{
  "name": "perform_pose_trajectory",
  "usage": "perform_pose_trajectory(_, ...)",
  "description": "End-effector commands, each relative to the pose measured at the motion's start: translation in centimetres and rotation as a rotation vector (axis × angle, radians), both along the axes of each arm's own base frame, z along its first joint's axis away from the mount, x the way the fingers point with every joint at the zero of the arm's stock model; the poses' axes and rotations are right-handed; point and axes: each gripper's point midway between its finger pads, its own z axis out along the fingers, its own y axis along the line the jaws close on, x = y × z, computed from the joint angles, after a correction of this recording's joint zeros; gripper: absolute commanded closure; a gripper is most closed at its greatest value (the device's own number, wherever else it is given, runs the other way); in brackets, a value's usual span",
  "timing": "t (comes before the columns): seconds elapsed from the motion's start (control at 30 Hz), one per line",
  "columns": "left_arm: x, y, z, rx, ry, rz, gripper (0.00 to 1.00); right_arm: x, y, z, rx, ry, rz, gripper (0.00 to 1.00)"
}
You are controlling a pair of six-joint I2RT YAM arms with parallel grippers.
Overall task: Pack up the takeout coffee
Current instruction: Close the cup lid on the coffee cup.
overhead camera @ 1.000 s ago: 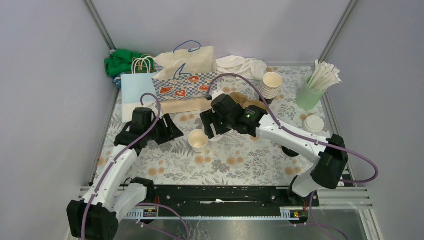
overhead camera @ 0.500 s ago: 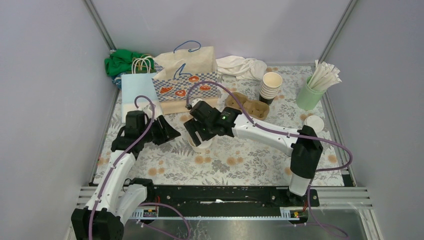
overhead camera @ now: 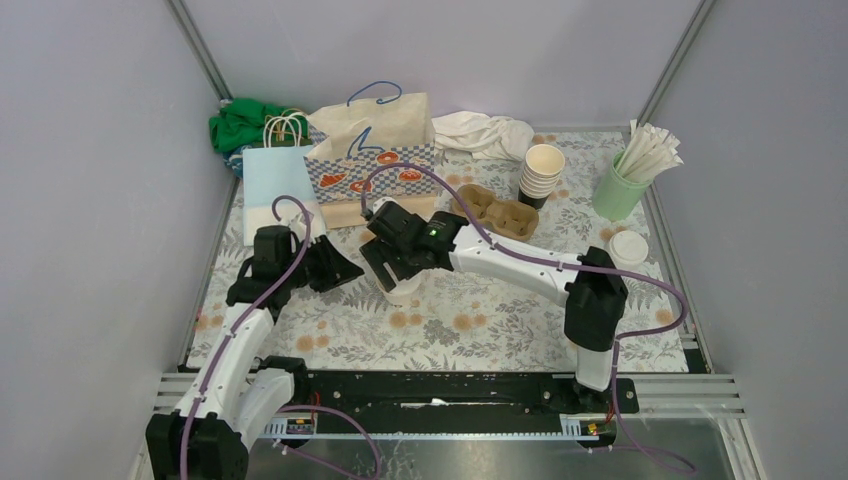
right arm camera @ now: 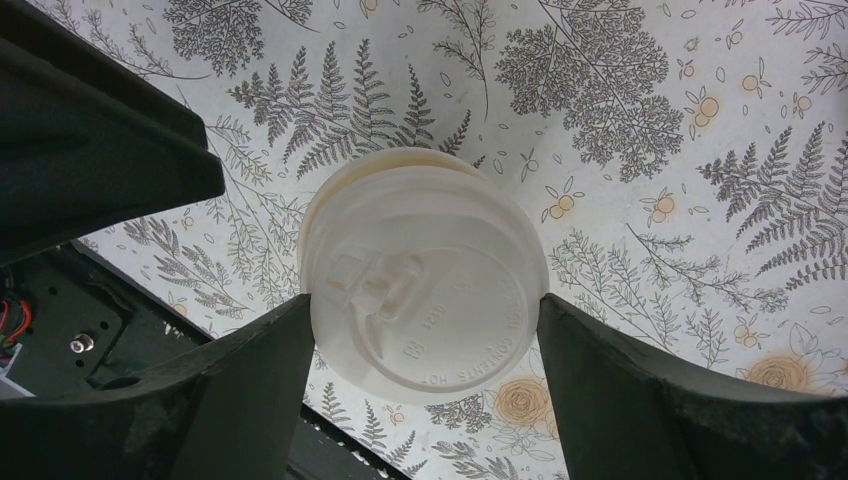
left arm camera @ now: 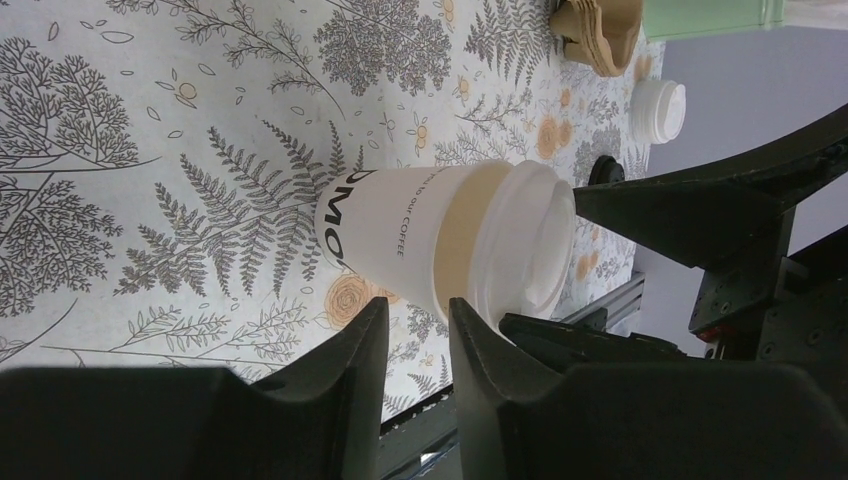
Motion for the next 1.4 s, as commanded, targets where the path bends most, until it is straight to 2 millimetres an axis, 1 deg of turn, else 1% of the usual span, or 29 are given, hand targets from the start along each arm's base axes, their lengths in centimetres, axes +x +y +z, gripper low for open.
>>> perform_pose_trajectory(0.0,0.9,-0.4,0.8,-0.047,-0.048,0.006,0.68,0.2,0.5,0.9,-0.022,-0.028,0.027,0.15)
perform_pose_trajectory(0.33,1.4,-0.2,0.6,-0.079,-0.053,0.049,0.68,0.0,1.3,0.6,-0.023,-0.010,0.057,0.14)
perform_pose_trajectory(0.97,1.3,-0.2,-1.1,-0.109,-0.017,0.068,0.69,-0.3,2.3,-0.3,-0.039,0.014,0.093,0.12)
perform_pose_trajectory(1.27,1.2,-0.3,-0.8,-0.149,-0.045,0.095,0.68,-0.4,2.2,-1.3,-0.077,0.026,0.107,0.10)
perform_pose_trajectory(1.37,1.1,-0.6,-0.9,-0.167,-0.045,0.086,0.66,-0.5,2.2,-1.3,-0.079,0.029,0.112,0.10)
